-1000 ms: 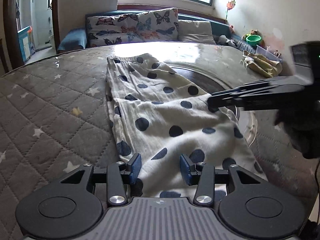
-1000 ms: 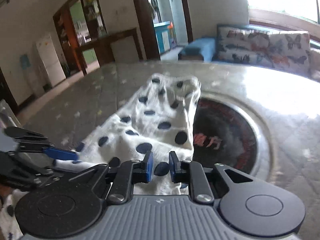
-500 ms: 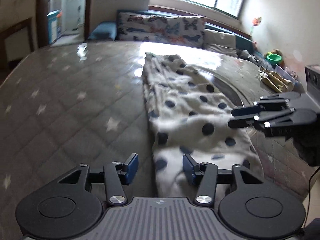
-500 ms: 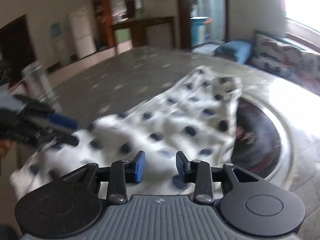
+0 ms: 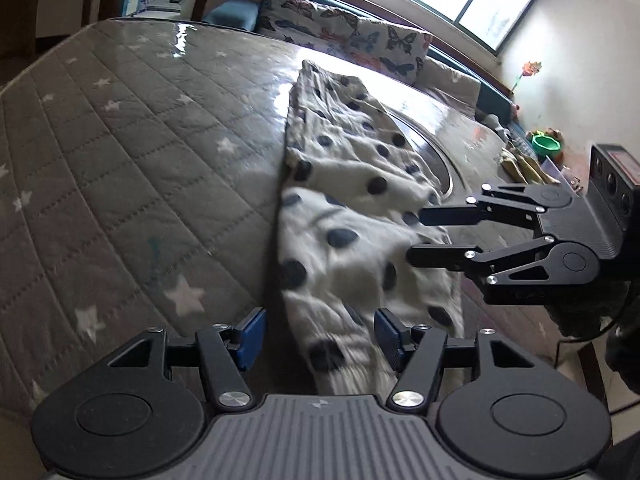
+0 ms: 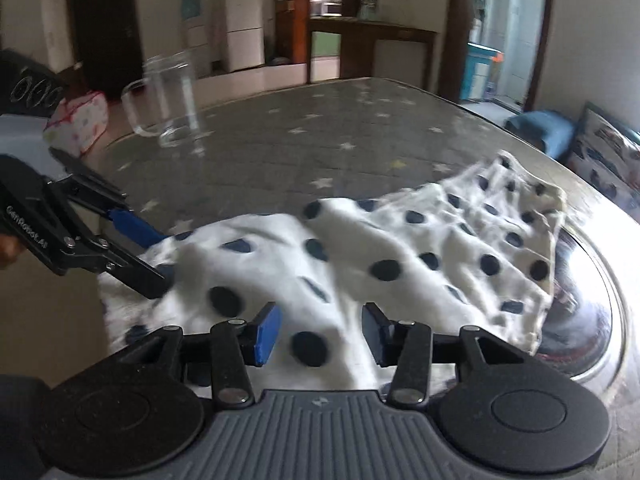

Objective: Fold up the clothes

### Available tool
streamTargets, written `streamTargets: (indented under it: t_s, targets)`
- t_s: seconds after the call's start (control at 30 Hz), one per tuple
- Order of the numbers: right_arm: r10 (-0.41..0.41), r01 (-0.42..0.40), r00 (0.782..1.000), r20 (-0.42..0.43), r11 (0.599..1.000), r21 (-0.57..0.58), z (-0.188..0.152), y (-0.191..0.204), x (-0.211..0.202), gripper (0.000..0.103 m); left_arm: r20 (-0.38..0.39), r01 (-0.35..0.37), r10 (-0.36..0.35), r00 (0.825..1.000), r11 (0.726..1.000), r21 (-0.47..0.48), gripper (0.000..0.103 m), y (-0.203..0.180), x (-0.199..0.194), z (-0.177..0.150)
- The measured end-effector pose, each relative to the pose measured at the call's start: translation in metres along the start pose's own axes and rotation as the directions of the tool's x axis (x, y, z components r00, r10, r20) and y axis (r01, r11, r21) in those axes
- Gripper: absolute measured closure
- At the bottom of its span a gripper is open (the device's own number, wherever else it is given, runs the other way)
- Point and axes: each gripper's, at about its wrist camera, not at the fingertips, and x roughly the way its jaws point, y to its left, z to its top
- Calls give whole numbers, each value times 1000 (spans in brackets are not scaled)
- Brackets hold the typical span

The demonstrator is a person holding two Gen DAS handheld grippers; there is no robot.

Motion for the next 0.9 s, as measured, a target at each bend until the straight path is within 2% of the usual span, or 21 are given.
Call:
streamTargets:
  t_s: [0.03,0.07,0.2,0.3,0.43,0.53,0.6,0.7,0.77,0.9]
  targets:
    - [7,-8,1000,-3,1000,-14,0,4,-1,56,-4,1,-1,1000,1000,8,43,-3,-1,-1]
    - [15,-15,1000,-5,999,-28,1,9,-2,55,-4,2,-2,1000,1000,15,47,-5,-3,-2]
    - [44,-46,999,-17,995,-84,3,26,-6,50,-17,35,-35,999,999,26,74,-12,-7,-2]
    - [80,-83,996,-36,992,-90,3,33,-9,49,-39,54,-54,998,999,-7,83,-12,-6,-1]
    - [154,-160,986,-56,981,-110,1,48,-17,41,-40,124,-129,991,986,-115,86,-2,-6,3]
    - [190,-201,978,-83,969,-147,-4,64,-19,39,-22,178,-184,983,970,-163,87,0,-11,5]
    - [178,-193,979,-96,964,-182,-7,72,-18,32,-14,205,-211,977,961,-185,87,1,-13,7]
    - [143,-166,984,-110,957,-237,-13,84,-16,31,6,262,-267,964,940,-221,88,2,-17,9]
    - [120,-148,986,-118,950,-273,-16,91,-15,34,21,290,-294,956,928,-234,88,2,-18,10]
    - [80,-121,988,-133,935,-333,-22,103,-13,61,39,354,-357,933,893,-278,89,7,-19,9]
